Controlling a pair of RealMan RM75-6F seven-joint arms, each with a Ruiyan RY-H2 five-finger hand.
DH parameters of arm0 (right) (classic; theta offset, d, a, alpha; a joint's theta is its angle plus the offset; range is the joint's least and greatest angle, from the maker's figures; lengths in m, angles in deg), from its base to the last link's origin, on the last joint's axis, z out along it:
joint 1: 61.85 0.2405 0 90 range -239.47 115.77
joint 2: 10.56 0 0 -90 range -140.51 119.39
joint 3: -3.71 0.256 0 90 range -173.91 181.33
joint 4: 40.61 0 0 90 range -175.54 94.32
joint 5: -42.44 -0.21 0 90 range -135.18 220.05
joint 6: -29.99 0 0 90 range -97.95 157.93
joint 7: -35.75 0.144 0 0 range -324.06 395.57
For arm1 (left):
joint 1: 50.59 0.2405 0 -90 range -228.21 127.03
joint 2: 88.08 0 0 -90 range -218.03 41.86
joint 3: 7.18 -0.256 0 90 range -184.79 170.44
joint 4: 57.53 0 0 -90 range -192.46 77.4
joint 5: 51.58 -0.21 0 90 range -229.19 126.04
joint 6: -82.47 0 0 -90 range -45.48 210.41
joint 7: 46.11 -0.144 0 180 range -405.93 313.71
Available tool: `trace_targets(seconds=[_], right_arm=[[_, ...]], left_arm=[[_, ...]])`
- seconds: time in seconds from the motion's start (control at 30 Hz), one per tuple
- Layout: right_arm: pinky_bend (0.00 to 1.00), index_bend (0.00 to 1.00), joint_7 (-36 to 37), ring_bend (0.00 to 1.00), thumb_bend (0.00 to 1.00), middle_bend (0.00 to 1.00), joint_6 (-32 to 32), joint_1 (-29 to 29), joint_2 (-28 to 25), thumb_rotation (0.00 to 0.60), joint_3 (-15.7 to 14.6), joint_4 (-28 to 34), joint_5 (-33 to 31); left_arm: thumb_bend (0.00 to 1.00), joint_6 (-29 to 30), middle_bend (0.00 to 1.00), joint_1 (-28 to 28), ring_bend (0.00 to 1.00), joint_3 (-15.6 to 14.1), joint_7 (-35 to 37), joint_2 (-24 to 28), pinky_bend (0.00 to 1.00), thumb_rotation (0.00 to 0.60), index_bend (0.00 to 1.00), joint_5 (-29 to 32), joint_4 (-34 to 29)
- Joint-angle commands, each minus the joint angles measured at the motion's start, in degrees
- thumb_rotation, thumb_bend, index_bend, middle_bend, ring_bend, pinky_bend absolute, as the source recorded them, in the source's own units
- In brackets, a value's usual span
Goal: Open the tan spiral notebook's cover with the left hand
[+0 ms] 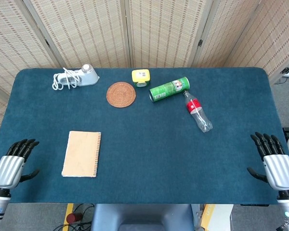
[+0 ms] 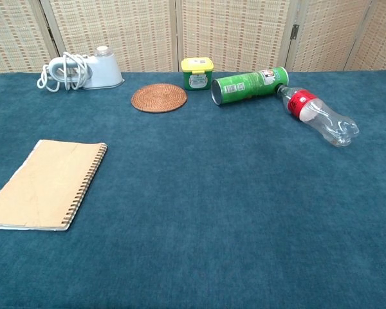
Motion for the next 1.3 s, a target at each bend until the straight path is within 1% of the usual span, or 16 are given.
trace_targets(seconds=[0.03,0.23,0.4,0.57,0.77,0.97,1.17,1.3], right_arm=[[0.0,0.0,-0.7,0.01,0.2,0.07,0.6,-0.2,-1.1,0.6,0.1,1.3,0.3],[0.0,0.0,-1.2,0.01,0.2,0.07,2.3,-0.8,-2.1,0.6,-0.3,3.0,2.0],[0.0,0.0,-1.8,0.01,0.2,0.07,3.5,-1.7,-2.9,0.6,-0.6,4.1,2.3],[0.0,0.0,-2.9,0.01,0.2,0.07,4.1,-2.2,-3.2,0.6,-0.8,5.0,3.0],[0.01,0.0,-4.0,0.01,0.2,0.07,4.4,-2.8,-3.1,0.6,-1.3,5.9,3.2],[0.01,0.0,-4.2,0.01,0.2,0.07,5.0,-3.6,-2.5,0.6,-1.8,5.9,3.4],[0.01,0.0,-4.4,0.01,0.2,0.07,5.4,-4.3,-2.4,0.6,-2.0,6.0,3.1],[0.01,0.0,-5.1,0.01,0.2,0.07,5.6,-4.4,-2.2,0.6,-2.0,6.5,3.4]], left_arm=[[0.2,-1.6,0.17,-4.0,0.13,-0.5,8.5,-3.4,0.17,0.6,0.19,-4.4,8.1],[0.24,-1.6,0.17,-7.8,0.13,-0.8,17.6,-8.7,0.17,0.6,0.22,-7.3,19.8],[0.24,-1.5,0.17,-11.5,0.13,-1.8,24.7,-14.7,0.18,0.6,0.22,-9.6,32.3],[0.24,-1.2,0.17,-13.7,0.13,-3.3,28.5,-18.9,0.18,0.6,0.22,-11.0,41.5],[0.24,1.0,0.17,-16.6,0.13,-6.7,30.5,-22.2,0.19,0.6,0.2,-14.6,52.6],[0.24,1.7,0.17,-17.7,0.13,-8.7,33.2,-24.7,0.2,0.6,0.18,-15.2,59.6],[0.24,1.6,0.17,-17.5,0.13,-10.3,34.2,-26.6,0.2,0.6,0.18,-15.0,63.7],[0.24,0.9,0.17,-17.3,0.13,-10.7,34.8,-27.0,0.2,0.6,0.19,-14.3,65.7]])
